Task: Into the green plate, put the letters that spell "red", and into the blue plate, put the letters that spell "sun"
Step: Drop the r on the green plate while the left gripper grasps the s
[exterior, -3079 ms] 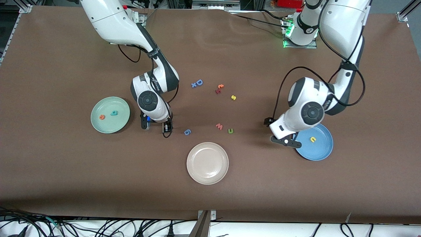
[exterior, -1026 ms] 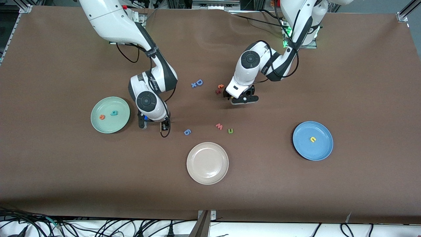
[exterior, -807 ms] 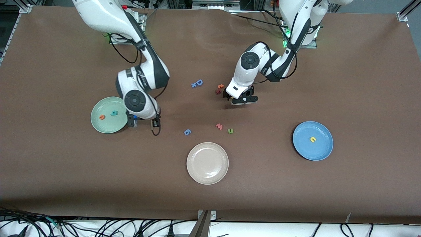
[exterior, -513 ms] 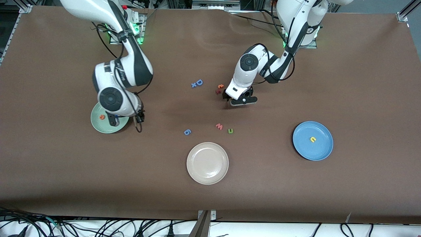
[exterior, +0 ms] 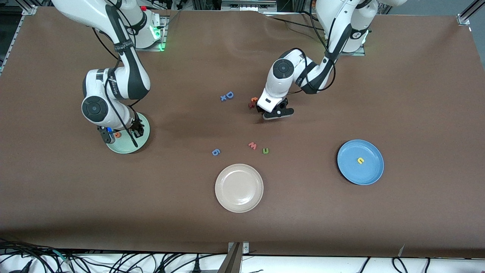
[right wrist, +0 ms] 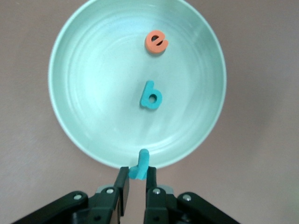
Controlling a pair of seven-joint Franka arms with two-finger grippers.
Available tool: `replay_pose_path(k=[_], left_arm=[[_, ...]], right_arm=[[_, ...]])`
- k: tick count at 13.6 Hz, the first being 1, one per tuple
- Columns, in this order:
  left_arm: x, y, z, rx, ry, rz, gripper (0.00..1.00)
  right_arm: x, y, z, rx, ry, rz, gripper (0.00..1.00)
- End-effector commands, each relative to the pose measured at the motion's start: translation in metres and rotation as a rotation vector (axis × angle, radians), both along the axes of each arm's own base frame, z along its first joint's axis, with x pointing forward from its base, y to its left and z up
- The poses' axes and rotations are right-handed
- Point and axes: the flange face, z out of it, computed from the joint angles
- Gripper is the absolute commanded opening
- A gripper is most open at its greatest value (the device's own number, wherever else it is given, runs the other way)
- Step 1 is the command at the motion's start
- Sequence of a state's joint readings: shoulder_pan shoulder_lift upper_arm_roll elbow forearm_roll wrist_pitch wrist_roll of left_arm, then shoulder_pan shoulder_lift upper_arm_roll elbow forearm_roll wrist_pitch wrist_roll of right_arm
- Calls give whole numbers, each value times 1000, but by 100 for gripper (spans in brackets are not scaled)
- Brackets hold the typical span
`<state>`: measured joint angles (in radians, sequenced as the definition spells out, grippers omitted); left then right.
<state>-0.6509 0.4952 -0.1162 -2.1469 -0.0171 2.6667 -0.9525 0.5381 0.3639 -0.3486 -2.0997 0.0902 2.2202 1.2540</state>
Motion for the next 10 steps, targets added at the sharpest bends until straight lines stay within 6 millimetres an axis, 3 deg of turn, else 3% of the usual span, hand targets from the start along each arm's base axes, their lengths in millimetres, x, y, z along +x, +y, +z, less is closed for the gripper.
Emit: replay_pose_path(k=[1,3,4,5,6,8,10], left_arm=[[-3,-3,0,8,-15,0,41],[-4,-3,0,9,-16,-3,38],[-3,-3,0,9,-16,-3,35],[-3,-2,0,9,-16,-1,34],[-3,-2,-1,10,-15,-1,30],[-2,-2,-2,11,-16,0,26],[-2,-1,-5,14,-12,2,16]], right_arm=[[-11,-5,-14,-3,-19,32,14],[-12,-13,-19,-4,-9,34,17],[-12,-13,-21,-6,-5,34,29],[-12,-14,-21,-6,-3,33,70],[-12,-13,-20,-5,-3,31,98],[-10,-12,-9,3,-10,32,99],[-4,-8,20,23,-11,37,99]])
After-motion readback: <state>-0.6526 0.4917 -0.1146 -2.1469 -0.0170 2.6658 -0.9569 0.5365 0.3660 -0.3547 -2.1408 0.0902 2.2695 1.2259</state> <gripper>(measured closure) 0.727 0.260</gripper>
